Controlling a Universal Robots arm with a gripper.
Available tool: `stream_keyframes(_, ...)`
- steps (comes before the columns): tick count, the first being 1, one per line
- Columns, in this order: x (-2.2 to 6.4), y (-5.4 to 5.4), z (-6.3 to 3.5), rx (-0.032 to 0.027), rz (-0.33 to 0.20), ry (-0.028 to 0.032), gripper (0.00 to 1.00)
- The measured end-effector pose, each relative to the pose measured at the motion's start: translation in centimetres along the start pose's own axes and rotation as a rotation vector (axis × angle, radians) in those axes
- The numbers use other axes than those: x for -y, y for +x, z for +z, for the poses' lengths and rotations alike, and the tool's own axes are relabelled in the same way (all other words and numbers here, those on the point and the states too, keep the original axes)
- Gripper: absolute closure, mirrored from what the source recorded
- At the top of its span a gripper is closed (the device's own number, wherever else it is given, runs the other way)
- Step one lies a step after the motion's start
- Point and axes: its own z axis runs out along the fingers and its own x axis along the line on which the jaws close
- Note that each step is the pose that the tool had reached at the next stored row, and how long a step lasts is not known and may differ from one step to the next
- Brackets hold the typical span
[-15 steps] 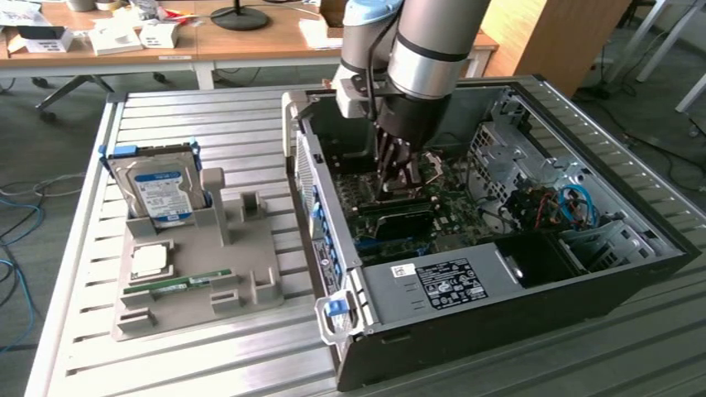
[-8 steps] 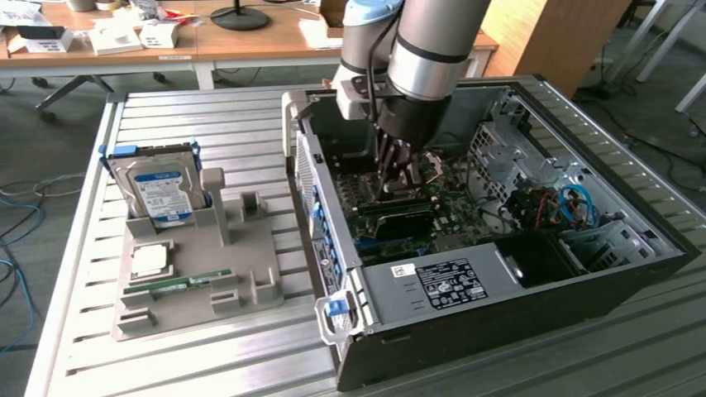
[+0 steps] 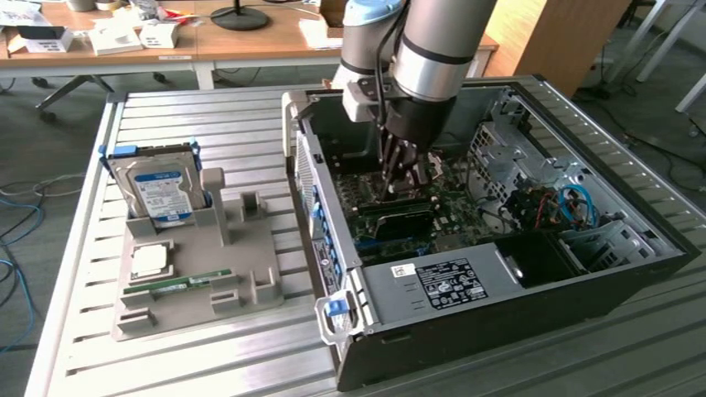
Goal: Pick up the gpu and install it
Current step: 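Press down on the gpu until it lock into place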
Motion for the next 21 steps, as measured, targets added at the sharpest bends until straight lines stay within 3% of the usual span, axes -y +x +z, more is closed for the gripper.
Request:
stream_keyframes(9, 0.03, 0.05, 0.36, -0.0025, -0.031, 0.0183, 0.89)
stream_keyframes(21, 0.01, 0.64, 0.71, -0.0073, -0.034, 0.0217, 0.89)
